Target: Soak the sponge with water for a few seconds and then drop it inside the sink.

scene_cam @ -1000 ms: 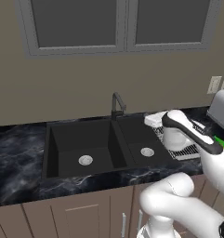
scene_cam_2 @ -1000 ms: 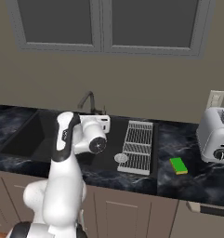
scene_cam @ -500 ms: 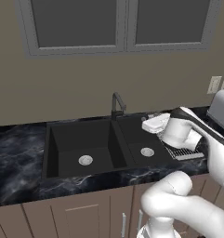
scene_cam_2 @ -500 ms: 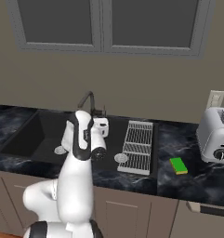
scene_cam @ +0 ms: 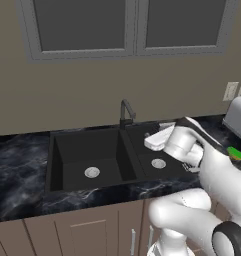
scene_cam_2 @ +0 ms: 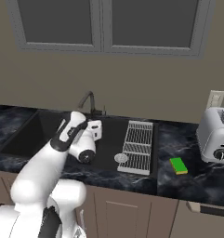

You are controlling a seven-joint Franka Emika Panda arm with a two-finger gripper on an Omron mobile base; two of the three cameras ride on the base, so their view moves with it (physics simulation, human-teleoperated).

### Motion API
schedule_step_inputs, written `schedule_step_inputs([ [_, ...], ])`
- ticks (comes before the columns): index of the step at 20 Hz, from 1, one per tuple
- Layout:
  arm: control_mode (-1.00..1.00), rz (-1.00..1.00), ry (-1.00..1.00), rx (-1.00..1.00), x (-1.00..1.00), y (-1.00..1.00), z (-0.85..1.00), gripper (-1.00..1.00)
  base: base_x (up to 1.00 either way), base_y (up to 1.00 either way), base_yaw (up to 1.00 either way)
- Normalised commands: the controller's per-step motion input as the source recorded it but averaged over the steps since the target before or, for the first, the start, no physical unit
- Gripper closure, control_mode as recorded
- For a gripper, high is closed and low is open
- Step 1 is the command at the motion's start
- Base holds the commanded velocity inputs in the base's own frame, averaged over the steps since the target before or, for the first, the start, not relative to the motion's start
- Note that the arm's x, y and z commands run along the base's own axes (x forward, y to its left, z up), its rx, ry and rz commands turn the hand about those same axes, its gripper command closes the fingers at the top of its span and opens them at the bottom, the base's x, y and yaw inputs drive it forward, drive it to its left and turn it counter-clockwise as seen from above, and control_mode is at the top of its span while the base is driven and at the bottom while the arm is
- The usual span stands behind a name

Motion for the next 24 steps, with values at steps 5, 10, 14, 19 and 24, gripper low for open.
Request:
schedule_step_inputs([
  [5,-1.00,0.00,0.16,-0.21,0.00,-0.02,0.39,-1.00,0.00,0.00,0.00],
  [10,-1.00,0.00,0.17,-0.14,0.00,-0.04,0.44,-1.00,0.00,0.00,0.00],
  [14,-1.00,0.02,0.11,-0.07,0.07,-0.22,0.21,-1.00,0.00,0.00,0.00],
  [19,-1.00,0.09,0.01,0.00,0.39,-0.57,-0.02,-1.00,0.00,0.00,0.00],
  [24,-1.00,0.14,0.00,0.01,0.39,-0.42,0.00,-1.00,0.00,0.00,0.00],
])
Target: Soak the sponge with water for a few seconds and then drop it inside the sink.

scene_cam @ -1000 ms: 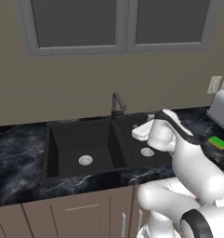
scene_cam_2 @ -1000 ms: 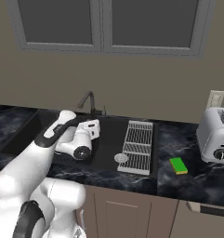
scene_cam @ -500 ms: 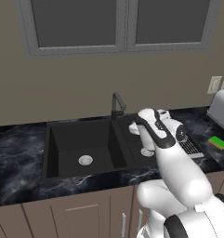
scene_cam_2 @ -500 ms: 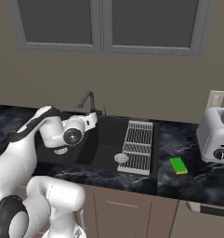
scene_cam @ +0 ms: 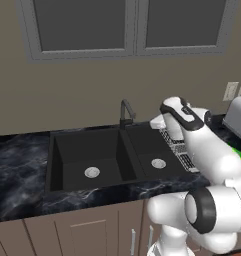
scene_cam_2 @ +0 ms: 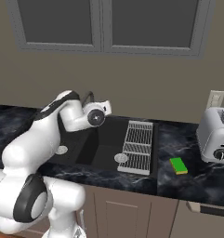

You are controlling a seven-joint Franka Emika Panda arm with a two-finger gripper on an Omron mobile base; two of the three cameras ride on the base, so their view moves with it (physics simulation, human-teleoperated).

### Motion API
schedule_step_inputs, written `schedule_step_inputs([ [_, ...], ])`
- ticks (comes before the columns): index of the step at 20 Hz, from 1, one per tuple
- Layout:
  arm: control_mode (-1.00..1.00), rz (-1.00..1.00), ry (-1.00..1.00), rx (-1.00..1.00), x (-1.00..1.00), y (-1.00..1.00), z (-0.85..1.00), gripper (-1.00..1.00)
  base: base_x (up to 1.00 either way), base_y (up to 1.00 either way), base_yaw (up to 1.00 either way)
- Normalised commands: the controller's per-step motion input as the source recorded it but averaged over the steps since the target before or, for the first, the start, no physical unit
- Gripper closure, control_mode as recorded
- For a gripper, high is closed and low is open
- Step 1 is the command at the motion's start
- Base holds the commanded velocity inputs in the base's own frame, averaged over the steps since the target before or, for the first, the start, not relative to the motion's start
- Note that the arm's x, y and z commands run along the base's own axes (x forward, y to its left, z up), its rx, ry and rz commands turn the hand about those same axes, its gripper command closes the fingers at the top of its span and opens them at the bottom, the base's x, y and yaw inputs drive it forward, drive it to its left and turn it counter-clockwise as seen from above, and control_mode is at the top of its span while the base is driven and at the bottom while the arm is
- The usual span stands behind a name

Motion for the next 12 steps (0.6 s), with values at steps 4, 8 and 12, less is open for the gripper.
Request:
schedule_step_inputs([
  [4,-1.00,0.12,-0.03,0.03,0.08,-0.19,-0.08,-1.00,0.00,0.00,0.00],
  [8,-1.00,0.13,-0.08,0.05,0.00,-0.02,-0.13,-1.00,0.00,0.00,0.00],
  [12,-1.00,0.15,-0.10,0.07,0.00,-0.02,-0.09,-1.00,0.00,0.00,0.00],
])
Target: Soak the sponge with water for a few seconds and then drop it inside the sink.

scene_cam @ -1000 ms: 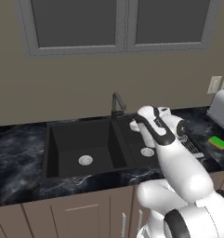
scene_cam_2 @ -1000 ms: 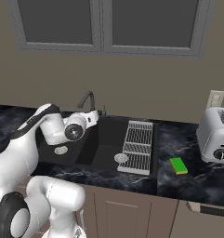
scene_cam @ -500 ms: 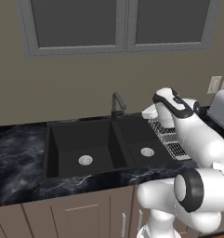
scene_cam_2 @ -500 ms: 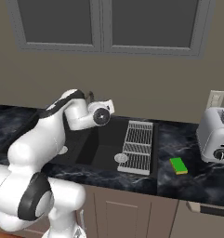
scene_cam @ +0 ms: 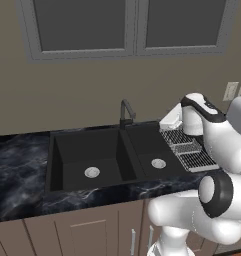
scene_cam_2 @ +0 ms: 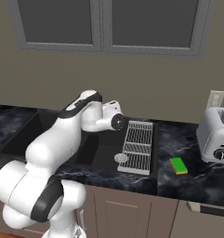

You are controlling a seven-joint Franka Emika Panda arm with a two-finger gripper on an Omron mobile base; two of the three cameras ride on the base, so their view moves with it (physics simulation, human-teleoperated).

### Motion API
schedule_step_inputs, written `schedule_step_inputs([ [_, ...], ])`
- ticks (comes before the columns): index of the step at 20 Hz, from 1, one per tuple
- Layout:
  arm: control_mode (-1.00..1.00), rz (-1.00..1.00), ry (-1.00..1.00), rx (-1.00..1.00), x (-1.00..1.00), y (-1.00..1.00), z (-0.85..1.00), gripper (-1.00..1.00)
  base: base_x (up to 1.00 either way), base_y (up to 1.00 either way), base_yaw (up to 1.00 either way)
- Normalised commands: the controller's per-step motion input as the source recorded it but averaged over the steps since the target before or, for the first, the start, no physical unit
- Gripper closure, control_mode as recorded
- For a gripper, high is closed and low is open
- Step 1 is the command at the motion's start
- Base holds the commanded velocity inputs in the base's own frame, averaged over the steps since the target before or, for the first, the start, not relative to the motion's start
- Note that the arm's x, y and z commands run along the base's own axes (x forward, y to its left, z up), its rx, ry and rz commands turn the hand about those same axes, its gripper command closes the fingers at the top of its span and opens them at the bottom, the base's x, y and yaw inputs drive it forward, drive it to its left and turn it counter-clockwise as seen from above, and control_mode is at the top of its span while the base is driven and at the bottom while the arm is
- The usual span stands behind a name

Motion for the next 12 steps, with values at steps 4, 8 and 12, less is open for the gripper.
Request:
schedule_step_inputs([
  [4,-1.00,0.11,-0.07,0.03,0.00,-0.02,-0.10,-1.00,0.00,0.00,0.00],
  [8,-1.00,0.02,-0.01,0.00,0.00,0.00,-0.04,-1.00,0.00,0.00,0.00],
  [12,-1.00,0.00,0.00,0.00,0.00,0.08,0.01,-1.00,0.00,0.00,0.00],
])
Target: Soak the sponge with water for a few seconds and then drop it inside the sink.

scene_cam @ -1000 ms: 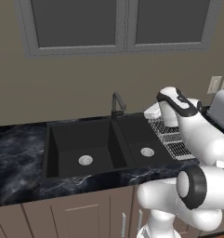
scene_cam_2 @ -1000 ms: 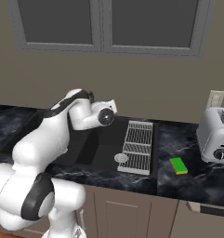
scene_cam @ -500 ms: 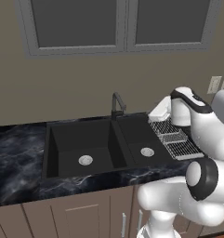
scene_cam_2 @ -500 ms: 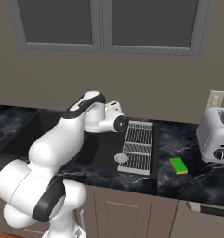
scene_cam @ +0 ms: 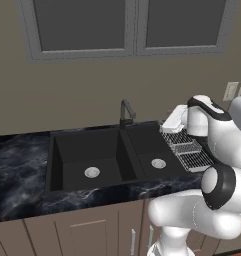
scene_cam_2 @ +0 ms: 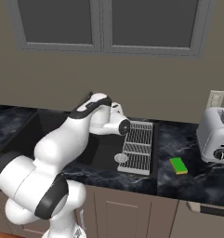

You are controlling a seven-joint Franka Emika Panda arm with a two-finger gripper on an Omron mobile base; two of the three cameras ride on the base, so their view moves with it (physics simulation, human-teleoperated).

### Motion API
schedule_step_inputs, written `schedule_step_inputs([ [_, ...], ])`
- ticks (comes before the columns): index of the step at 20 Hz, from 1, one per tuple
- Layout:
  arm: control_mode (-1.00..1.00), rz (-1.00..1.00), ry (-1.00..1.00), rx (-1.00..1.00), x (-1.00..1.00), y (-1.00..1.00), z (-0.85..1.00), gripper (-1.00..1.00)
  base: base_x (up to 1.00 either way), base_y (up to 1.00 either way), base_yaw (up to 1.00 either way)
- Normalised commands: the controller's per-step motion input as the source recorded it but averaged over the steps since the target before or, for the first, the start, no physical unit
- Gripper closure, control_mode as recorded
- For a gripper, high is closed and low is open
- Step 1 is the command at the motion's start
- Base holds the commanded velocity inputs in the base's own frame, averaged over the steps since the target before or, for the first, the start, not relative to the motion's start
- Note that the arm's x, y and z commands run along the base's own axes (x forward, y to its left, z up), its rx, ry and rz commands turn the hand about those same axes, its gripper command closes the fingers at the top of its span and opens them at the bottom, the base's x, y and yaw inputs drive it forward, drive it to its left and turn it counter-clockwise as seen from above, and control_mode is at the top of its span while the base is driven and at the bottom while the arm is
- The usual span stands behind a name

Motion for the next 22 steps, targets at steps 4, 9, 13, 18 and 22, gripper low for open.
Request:
schedule_step_inputs([
  [4,-1.00,0.00,0.00,0.00,0.00,0.16,0.10,-1.00,0.00,0.00,0.00],
  [9,-1.00,0.00,0.00,0.00,0.00,0.20,0.00,-1.00,0.00,0.00,0.00],
  [13,-1.00,0.00,0.00,0.00,0.01,0.01,-0.11,-1.00,0.00,0.00,0.00],
  [18,-1.00,0.00,0.00,0.00,0.19,0.00,-0.17,-1.00,0.00,0.00,0.00],
  [22,-1.00,0.00,0.00,0.00,0.16,0.00,-0.08,-1.00,0.00,0.00,0.00],
])
